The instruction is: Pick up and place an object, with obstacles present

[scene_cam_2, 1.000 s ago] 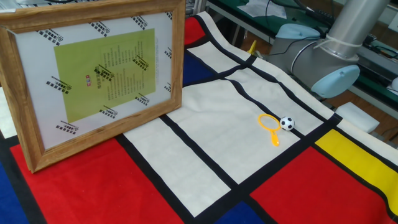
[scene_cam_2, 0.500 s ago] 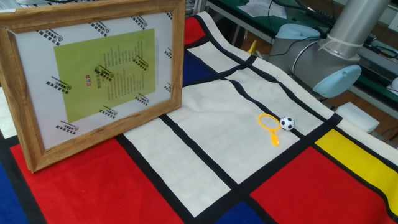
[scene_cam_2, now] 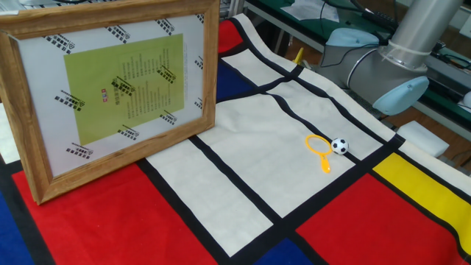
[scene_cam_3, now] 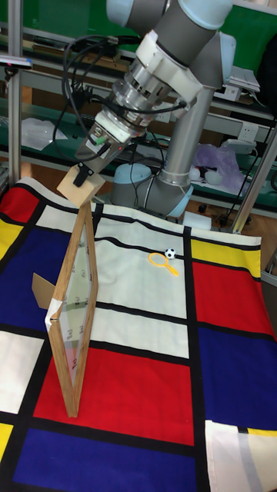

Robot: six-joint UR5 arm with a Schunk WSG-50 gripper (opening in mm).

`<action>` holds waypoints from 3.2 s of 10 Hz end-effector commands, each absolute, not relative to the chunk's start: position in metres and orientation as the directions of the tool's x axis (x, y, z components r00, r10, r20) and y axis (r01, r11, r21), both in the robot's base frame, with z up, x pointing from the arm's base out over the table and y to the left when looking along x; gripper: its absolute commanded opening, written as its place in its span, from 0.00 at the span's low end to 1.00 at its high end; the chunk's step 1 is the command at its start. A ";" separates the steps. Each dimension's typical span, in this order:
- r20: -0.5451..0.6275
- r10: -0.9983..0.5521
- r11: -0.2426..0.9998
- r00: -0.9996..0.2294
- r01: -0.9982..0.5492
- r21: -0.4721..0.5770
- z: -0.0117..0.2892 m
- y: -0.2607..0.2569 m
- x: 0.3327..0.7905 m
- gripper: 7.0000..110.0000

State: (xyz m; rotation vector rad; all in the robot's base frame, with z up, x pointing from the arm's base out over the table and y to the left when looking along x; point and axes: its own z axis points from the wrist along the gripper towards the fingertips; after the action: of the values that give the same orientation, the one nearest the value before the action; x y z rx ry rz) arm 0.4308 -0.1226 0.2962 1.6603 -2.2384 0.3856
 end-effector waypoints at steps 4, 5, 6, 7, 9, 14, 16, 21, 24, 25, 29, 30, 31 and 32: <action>0.416 -0.868 0.294 -0.272 -0.956 -0.011 0.295 -0.115 0.426 0.00; 0.417 -0.868 0.295 -0.272 -0.956 -0.010 0.295 -0.115 0.426 0.00; 0.423 -0.864 0.298 -0.273 -0.955 -0.008 0.295 -0.116 0.425 0.00; 0.422 -0.864 0.303 -0.276 -0.953 -0.003 0.295 -0.115 0.424 0.00; 0.415 -0.865 0.311 -0.283 -0.950 0.000 0.293 -0.111 0.424 0.00; 0.409 -0.856 0.369 -0.317 -0.928 0.051 0.290 -0.101 0.416 0.00; 0.416 -0.849 0.389 -0.325 -0.918 0.075 0.290 -0.099 0.412 0.00; 0.441 -0.828 0.432 -0.345 -0.895 0.112 0.293 -0.099 0.399 0.00; 0.427 -0.832 0.443 -0.355 -0.888 0.125 0.291 -0.094 0.400 0.00; 0.426 -0.830 0.450 -0.360 -0.884 0.130 0.291 -0.093 0.400 0.00; 0.407 -0.824 0.491 -0.393 -0.854 0.170 0.290 -0.083 0.396 0.00; 0.402 -0.821 0.506 -0.406 -0.844 0.181 0.289 -0.080 0.394 0.00; 0.393 -0.818 0.520 -0.420 -0.833 0.192 0.289 -0.076 0.393 0.00; 0.381 -0.816 0.533 -0.434 -0.821 0.206 0.289 -0.072 0.391 0.00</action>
State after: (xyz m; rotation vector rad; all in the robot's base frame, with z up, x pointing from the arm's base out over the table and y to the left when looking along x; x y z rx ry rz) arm 0.3941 -0.0829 0.2895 1.3675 -2.3086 0.0826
